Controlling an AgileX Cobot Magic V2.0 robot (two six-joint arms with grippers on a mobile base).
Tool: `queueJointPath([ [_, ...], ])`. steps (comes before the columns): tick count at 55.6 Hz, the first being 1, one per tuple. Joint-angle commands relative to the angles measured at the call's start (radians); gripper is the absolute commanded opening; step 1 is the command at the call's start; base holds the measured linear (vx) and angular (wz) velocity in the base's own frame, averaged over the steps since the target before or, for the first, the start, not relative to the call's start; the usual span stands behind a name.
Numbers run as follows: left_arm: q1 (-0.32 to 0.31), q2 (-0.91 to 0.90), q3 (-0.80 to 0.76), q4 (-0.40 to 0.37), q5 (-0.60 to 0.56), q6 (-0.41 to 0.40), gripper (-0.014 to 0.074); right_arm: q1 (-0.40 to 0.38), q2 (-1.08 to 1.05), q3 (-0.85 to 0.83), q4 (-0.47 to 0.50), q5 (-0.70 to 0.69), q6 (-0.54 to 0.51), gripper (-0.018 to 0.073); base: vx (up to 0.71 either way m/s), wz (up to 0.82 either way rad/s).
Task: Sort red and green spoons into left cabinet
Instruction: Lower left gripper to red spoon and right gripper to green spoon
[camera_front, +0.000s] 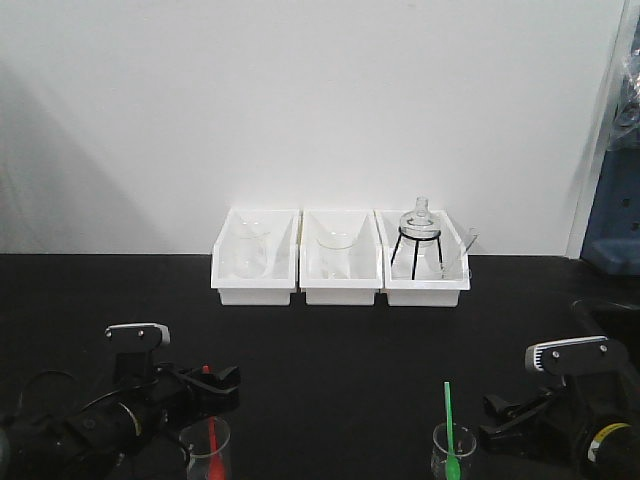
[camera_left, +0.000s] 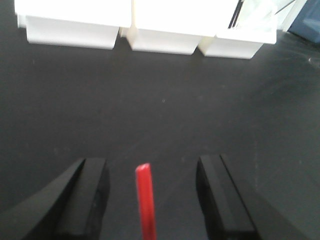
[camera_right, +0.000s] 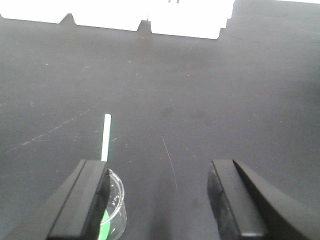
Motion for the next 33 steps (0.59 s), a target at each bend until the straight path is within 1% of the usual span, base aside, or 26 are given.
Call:
queueJointPath([
  [1, -0.006, -0.046, -0.029, -0.01, -0.09, -0.016, 0.0501, 0.0, -0.032, -0.03, -0.006, -0.085, -0.005, 0.0494, 0.0, 0.0],
  [7, -0.008, -0.046, -0.029, -0.012, -0.09, -0.016, 0.0483, 0.0, -0.015, -0.03, -0.007, -0.112, -0.005, 0.0494, 0.0, 0.0],
  [10, -0.01, -0.046, -0.029, -0.013, -0.084, -0.016, 0.0465, 0.0, 0.01, -0.03, -0.008, -0.159, -0.005, 0.0494, 0.0, 0.0],
  [15, -0.013, -0.046, -0.029, -0.013, -0.067, -0.016, 0.0421, 0.0, 0.05, -0.032, -0.009, -0.232, -0.001, 0.0494, 0.0, 0.0],
  [19, -0.013, -0.046, -0.029, -0.013, -0.05, -0.016, 0.0367, 0.0, 0.088, -0.05, -0.02, -0.258, 0.019, 0.0494, 0.0, 0.0],
  [26, -0.013, -0.046, -0.029, -0.013, -0.034, -0.014, 0.0256, 0.0, 0.134, -0.1, -0.098, -0.256, 0.079, 0.0494, 0.0, 0.0],
  [29, -0.013, -0.046, -0.029, -0.013, -0.036, -0.014, 0.0204, 0.0, 0.15, -0.127, -0.157, -0.258, 0.114, 0.0494, 0.0, 0.0],
  [33, -0.013, -0.046, -0.029, -0.013, -0.041, -0.014, 0.0134, 0.0, 0.172, -0.167, -0.219, -0.258, 0.187, 0.0494, 0.0, 0.0],
])
